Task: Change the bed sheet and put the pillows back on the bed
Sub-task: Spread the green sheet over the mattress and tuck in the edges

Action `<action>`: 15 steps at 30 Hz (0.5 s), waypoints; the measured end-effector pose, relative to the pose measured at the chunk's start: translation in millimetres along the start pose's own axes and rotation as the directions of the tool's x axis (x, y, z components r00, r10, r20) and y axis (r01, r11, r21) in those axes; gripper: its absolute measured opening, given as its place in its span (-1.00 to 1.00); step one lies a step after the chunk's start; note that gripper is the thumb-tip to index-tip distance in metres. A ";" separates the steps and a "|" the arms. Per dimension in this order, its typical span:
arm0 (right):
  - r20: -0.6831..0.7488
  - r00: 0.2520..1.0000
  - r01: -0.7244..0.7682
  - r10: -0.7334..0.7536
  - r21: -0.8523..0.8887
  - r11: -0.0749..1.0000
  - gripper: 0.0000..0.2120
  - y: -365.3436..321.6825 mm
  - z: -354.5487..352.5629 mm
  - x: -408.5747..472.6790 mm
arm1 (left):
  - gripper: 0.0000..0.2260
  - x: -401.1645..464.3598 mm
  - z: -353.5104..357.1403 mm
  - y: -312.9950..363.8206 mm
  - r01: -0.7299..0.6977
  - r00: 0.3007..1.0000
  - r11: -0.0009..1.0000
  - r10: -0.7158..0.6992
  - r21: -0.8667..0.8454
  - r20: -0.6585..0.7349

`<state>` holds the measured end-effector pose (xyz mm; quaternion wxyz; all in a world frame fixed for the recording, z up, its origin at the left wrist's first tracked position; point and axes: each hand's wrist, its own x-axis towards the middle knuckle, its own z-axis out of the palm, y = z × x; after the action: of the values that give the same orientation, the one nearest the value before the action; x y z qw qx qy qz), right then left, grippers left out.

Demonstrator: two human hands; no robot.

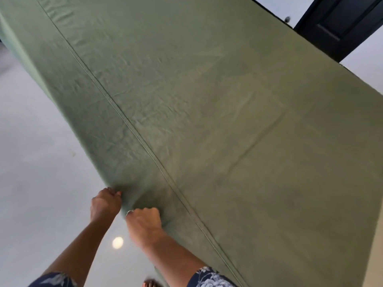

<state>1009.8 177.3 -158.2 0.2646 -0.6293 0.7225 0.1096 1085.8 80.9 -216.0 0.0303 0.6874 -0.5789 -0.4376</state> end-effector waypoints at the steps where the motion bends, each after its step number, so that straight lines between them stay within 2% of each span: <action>1: 0.017 1.000 0.019 -0.019 0.007 1.000 -0.76 0.1 -3.1 0.7 | -0.82 0.1 -2.1 -0.6 -0.013 1.000 1.000 0.013 0.019 0.009; 4: 0.059 0.984 0.170 -0.169 -0.023 0.985 -0.81 -6.7 -8.2 1.9 | -0.84 -2.5 -15.4 -4.1 -0.040 0.999 0.998 0.040 0.045 -0.003; 7: 0.121 0.958 0.268 -0.260 -0.049 0.962 -0.81 -12.9 -6.3 2.6 | -0.80 2.6 -31.6 -14.2 0.021 0.995 0.999 -0.024 -0.034 -0.096; 10: 0.149 0.955 0.269 -0.256 -0.071 0.961 -0.80 -14.1 -8.4 10.7 | -0.68 24.0 -46.6 -18.2 0.088 0.989 0.983 -0.106 -0.160 -0.103; 12: 0.148 0.960 0.250 -0.237 -0.074 0.965 -0.79 -17.2 -12.7 17.2 | -0.64 38.4 -54.9 -10.0 0.063 0.994 0.985 -0.076 -0.160 -0.078; 15: 0.024 0.986 0.167 -0.167 -0.004 0.986 -0.76 -25.4 -23.6 39.0 | -0.64 56.8 -67.9 12.8 0.016 0.998 0.990 -0.024 -0.142 -0.052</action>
<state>1026.0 127.9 -154.3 0.2795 -0.6872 0.6636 0.0964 1116.1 -1.6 -199.5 0.0900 0.7007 -0.5384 -0.4593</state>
